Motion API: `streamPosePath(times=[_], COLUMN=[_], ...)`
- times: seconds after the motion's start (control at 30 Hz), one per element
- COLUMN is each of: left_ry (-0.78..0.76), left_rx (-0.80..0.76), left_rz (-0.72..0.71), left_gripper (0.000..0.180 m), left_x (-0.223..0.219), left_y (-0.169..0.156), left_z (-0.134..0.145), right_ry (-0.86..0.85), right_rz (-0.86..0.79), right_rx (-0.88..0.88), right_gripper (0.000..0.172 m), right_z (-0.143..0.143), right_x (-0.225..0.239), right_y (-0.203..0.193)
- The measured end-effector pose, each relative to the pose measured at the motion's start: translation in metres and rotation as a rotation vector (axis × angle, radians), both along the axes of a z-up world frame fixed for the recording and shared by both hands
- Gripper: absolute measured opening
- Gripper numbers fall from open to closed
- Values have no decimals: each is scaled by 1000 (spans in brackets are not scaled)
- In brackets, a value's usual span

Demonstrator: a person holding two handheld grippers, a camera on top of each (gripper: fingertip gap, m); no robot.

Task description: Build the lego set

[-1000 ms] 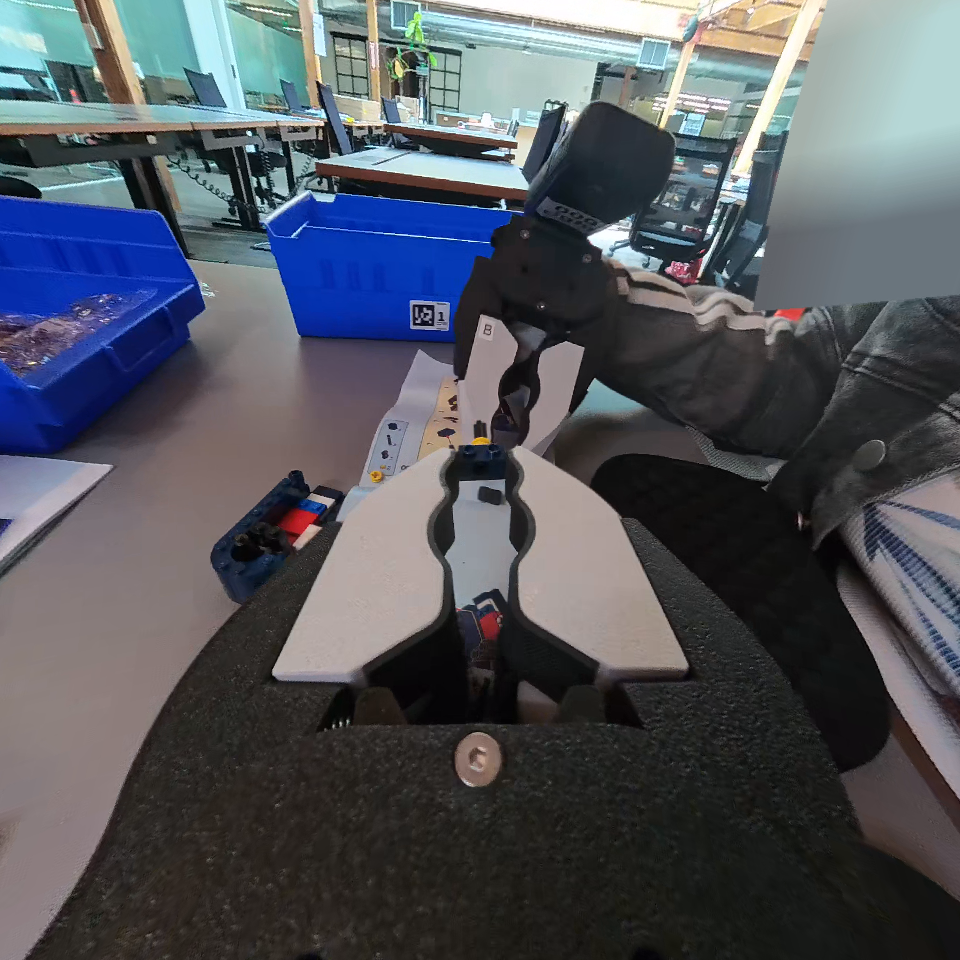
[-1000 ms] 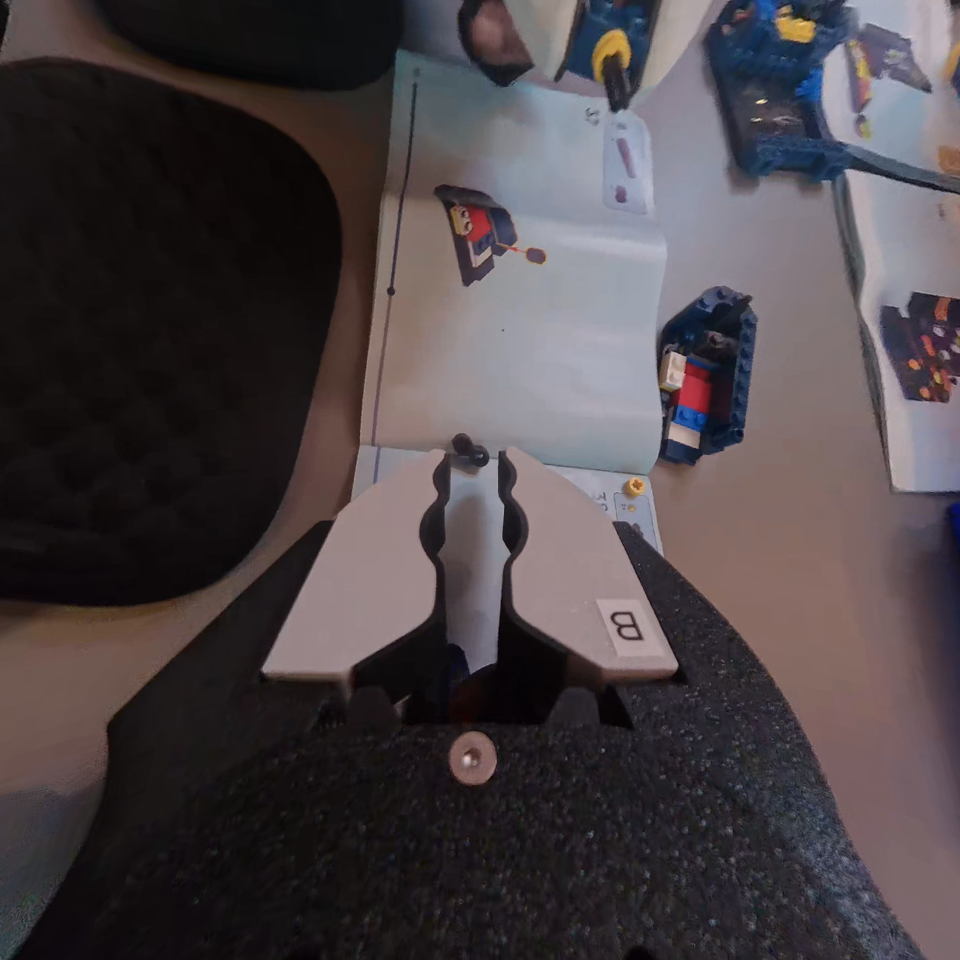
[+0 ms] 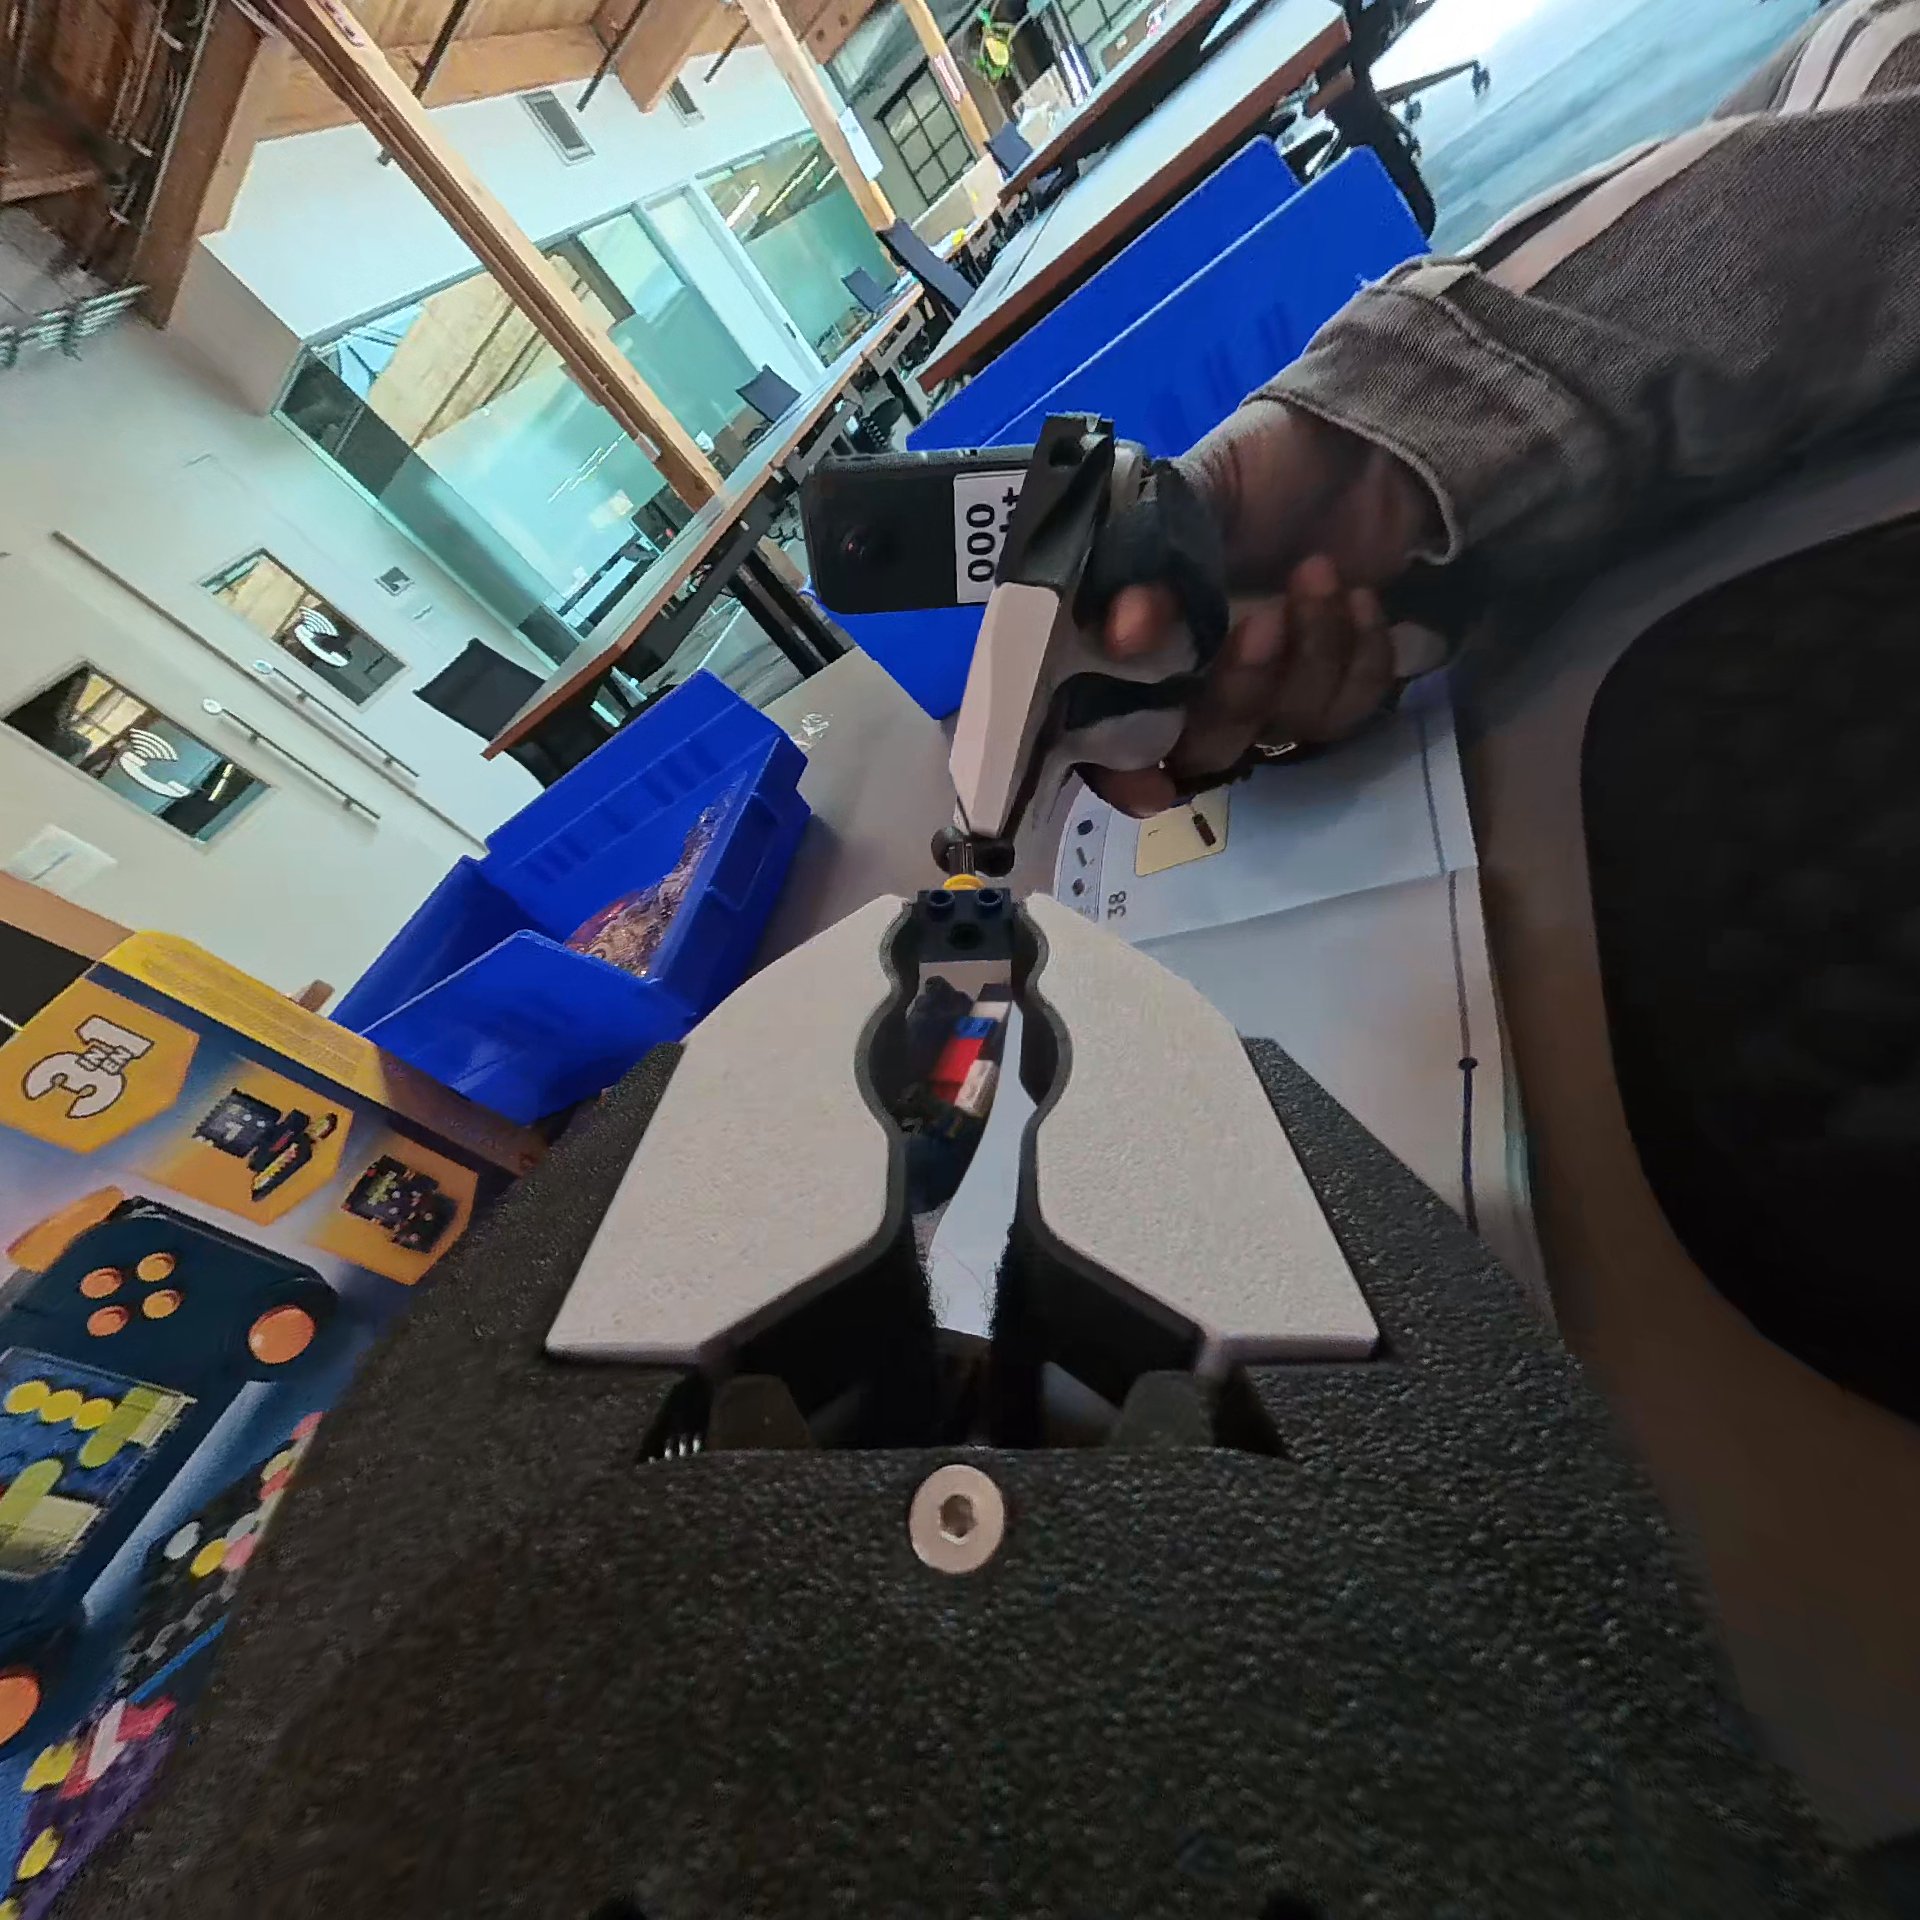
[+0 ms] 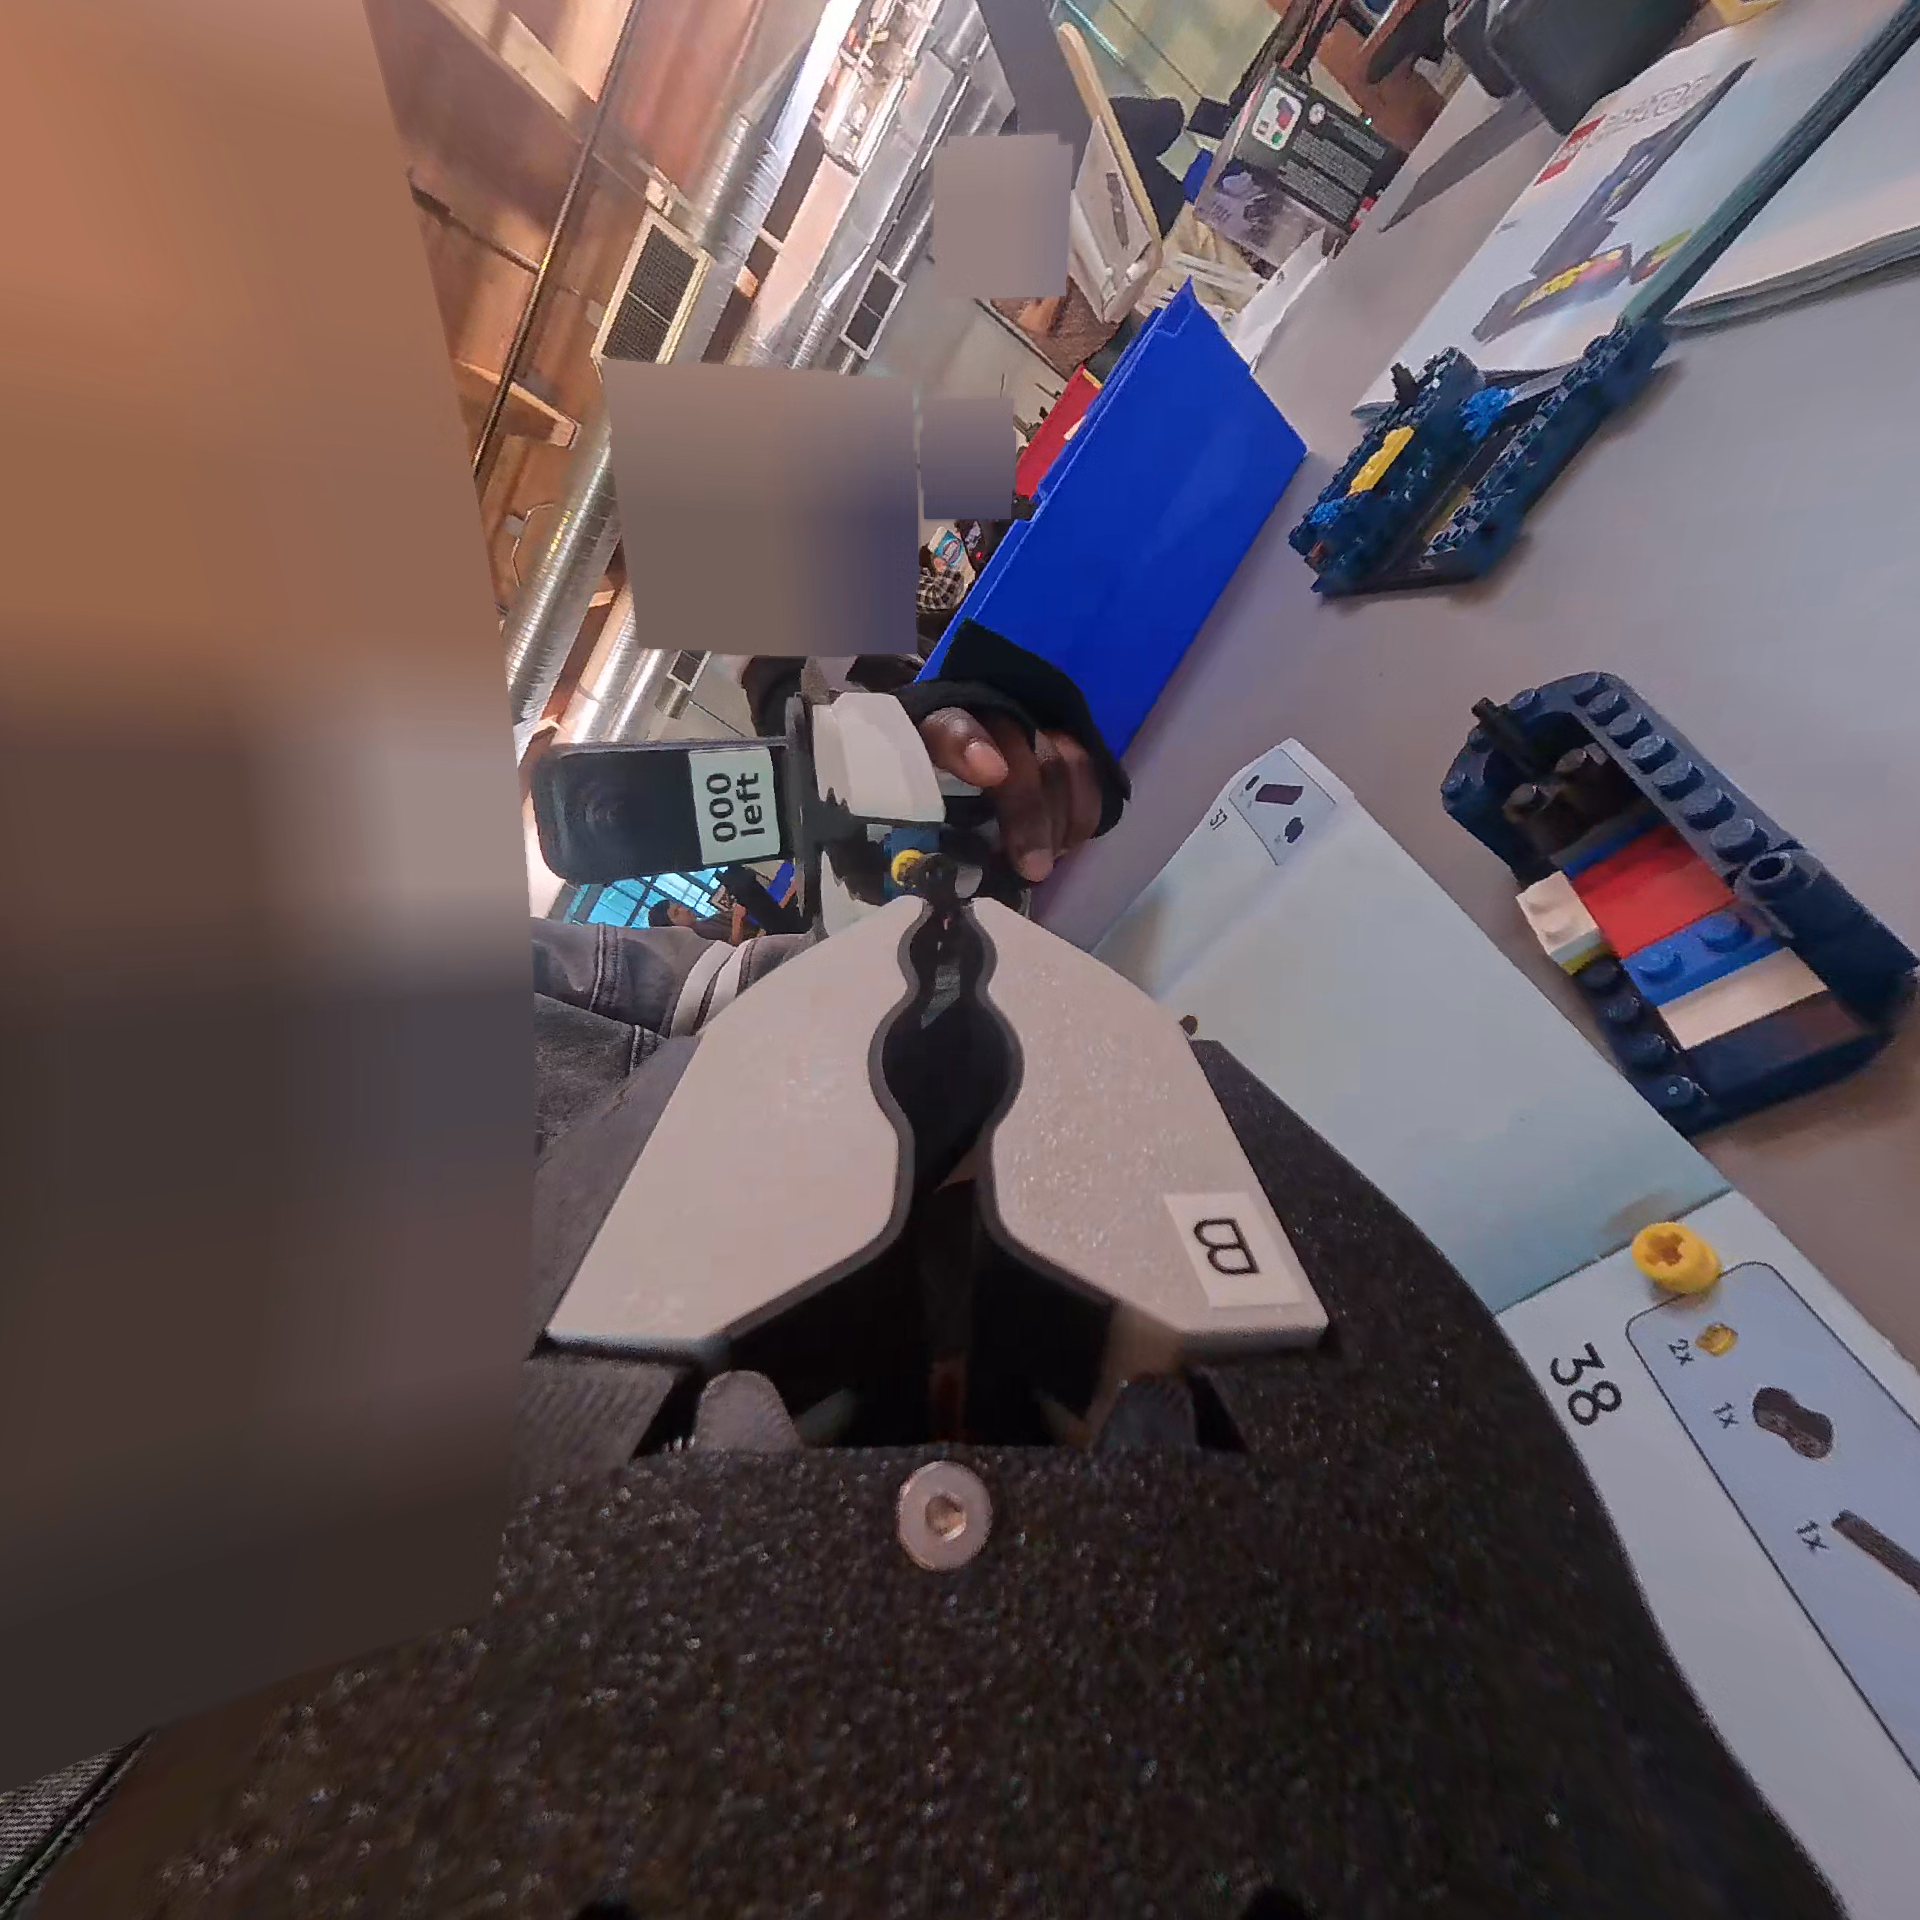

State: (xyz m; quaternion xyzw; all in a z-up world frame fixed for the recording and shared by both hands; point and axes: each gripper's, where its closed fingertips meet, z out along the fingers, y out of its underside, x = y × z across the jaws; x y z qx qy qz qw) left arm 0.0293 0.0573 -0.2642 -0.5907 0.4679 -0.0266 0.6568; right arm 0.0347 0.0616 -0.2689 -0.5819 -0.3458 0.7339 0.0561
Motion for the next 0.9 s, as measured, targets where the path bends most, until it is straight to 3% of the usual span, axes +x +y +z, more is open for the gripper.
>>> streamPosePath(times=[0.43,0.73,0.9], left_ry=[101,244,215], left_rx=[54,56,8], left_rz=[64,36,-7], left_gripper=[16,16,16], left_x=[-3,-1,-1], left_y=[5,1,-4], left_z=[-5,-18,-19], right_ry=[-18,-85,-69], right_rz=[-18,46,67], right_rx=[12,199,209], right_gripper=[3,0,0], right_z=[-4,-18,-18], right_x=[-2,-1,0], right_y=[0,-14,-16])
